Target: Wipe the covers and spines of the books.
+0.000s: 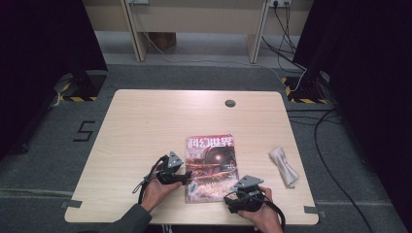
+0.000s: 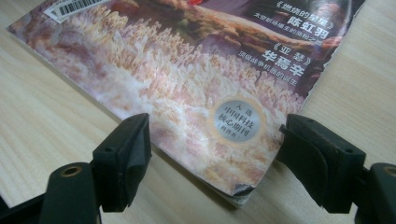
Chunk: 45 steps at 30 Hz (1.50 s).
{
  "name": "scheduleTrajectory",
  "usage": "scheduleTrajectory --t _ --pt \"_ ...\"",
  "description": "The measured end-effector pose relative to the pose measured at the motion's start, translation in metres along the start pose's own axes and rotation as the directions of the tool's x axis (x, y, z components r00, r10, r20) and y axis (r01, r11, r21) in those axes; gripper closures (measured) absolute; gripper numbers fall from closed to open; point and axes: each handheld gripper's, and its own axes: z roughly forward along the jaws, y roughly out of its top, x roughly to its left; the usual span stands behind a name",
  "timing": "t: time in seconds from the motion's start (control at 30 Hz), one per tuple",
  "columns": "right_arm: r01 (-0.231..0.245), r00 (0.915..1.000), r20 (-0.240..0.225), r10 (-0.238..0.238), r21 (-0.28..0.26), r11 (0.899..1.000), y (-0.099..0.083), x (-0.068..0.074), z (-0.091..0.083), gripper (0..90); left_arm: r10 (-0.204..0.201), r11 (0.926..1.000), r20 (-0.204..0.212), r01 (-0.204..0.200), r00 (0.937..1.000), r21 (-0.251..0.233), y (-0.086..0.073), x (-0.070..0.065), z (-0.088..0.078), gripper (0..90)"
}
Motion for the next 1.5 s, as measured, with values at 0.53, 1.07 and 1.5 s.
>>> scheduleTrajectory --t 0.53,1.07,1.5 --pt "0.005 0.9999 0.016 -0.005 0.003 1.000 0.017 0.002 0.014 23.8 -0.003 1.0000 -0.067 0.004 0.9977 0.004 0.005 0.015 0.003 45.5" --pt "-0.022 0.9995 -0.026 0.020 -0.071 0.997 0.014 -0.019 0.000 30.2 -0.081 0.9962 0.007 0.081 0.9967 -0.031 -0.003 0.016 -0.012 32.9" --pt "-0.071 0.9939 0.075 0.080 -0.120 0.990 0.005 -0.061 -0.019 32.8 -0.080 0.9962 0.045 0.081 0.9958 -0.032 -0.019 0.014 -0.034 28.1"
